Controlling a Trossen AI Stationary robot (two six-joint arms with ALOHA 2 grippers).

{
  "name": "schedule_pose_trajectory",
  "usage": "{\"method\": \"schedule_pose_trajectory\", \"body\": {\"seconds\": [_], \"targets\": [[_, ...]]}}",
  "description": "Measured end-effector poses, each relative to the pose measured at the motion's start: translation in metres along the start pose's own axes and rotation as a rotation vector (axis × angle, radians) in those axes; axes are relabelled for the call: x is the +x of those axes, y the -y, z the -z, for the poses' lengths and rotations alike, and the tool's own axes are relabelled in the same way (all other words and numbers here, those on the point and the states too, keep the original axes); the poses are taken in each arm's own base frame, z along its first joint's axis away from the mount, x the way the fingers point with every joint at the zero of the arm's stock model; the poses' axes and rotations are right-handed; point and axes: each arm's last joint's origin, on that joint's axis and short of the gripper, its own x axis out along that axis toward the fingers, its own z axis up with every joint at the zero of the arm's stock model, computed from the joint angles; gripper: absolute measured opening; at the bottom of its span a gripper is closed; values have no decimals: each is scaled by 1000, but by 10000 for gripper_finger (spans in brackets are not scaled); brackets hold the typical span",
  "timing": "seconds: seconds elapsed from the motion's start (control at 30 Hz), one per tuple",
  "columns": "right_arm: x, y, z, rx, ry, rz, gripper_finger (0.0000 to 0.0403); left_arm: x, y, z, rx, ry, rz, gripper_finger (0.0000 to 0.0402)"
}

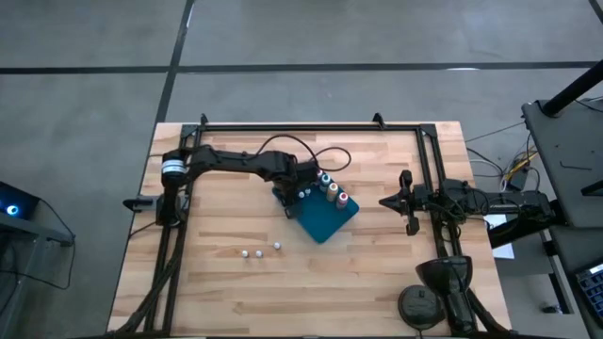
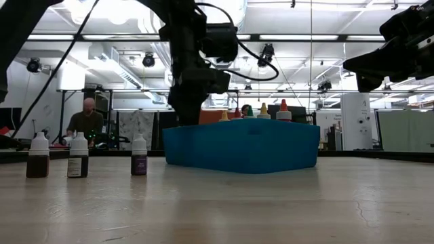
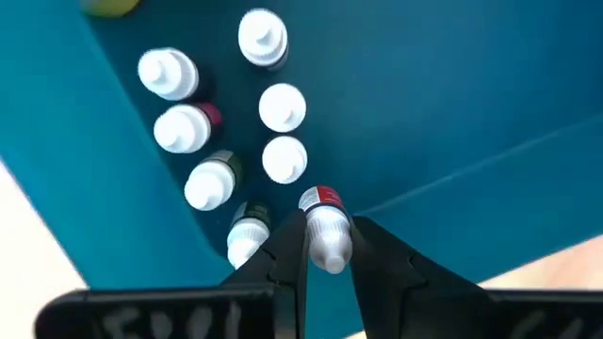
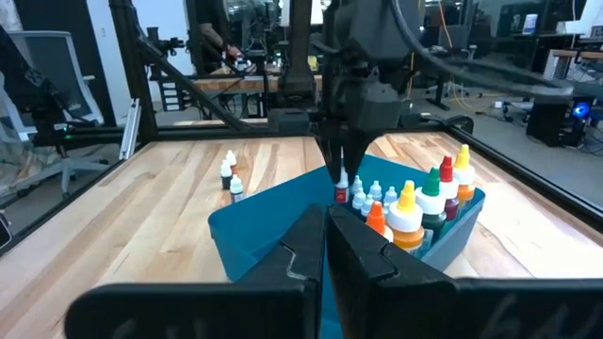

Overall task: Pick & Place food coloring
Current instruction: Put the red food coloring bottle into the blue bin

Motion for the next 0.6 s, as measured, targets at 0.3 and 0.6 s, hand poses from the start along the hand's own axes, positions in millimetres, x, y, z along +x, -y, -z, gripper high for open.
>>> {"method": "schedule_pose_trajectory", "body": {"seconds": [0.3, 0.6], "targets": [[0, 0, 0, 0, 0, 1, 9, 5, 1, 0, 2, -3, 1, 42], [0, 0, 0, 0, 0, 1, 9, 17, 0, 5, 3, -3, 5, 42]]}}
